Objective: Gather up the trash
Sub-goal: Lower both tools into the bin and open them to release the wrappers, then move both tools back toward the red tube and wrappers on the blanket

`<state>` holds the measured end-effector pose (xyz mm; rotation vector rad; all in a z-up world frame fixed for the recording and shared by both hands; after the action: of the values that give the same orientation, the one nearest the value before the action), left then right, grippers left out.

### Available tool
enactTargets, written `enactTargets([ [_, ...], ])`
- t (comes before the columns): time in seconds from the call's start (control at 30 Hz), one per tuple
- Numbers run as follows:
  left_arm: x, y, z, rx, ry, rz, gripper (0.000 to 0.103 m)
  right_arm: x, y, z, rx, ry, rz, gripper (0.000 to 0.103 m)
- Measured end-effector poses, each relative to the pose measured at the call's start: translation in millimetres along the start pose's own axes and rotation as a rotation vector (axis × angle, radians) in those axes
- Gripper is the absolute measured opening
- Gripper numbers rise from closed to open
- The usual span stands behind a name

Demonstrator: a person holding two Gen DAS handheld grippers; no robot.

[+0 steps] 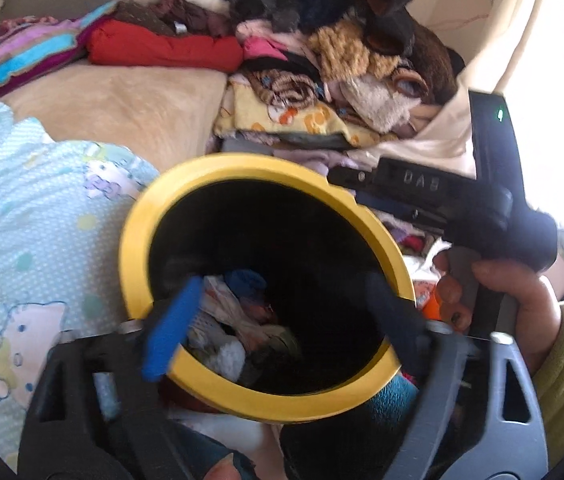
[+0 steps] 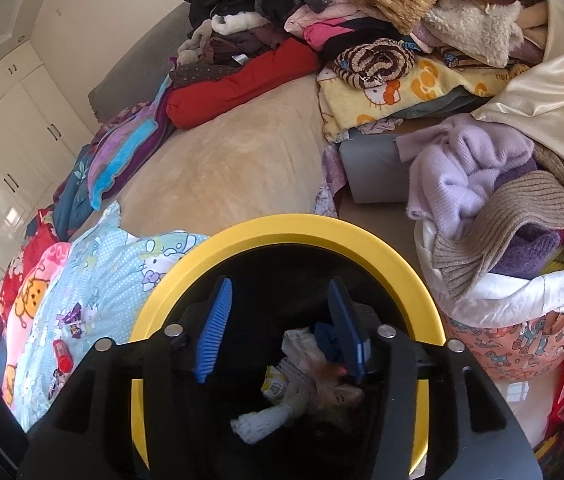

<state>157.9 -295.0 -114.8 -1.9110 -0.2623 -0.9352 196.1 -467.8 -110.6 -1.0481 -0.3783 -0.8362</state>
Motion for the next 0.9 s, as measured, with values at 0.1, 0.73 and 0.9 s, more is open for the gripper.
enactTargets([
  [0.1,6.8,-11.5,6.7,0.025,-0.024,-0.035,0.092,1.6,-1.3,7.8,-0.003,-0.025,-0.006,0.056],
  [0.73,20.4,-74.7,52.4,0.201,-0.051,-0.181,0.092,-0.6,-3.2,59.3,0.041,-0.146,-0.006,0.065],
  [0.9,22.6,-93.9,72.8,0.25,-0.086,-0.217,0.092,-4.2,-3.3,82.4,0.078,-0.19,-0.006,0.065],
])
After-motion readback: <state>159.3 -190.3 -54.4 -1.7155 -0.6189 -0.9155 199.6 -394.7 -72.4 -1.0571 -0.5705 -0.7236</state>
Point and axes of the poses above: each gripper's, at about its wrist camera, not at the fingertips, and y roughly the way its jaws point, z to its left, x to its top, the point moved 7 cm from there along y, roughly the way its jaws point, and after that the axes turned 8 degrees about x, right-handed, at the moved point
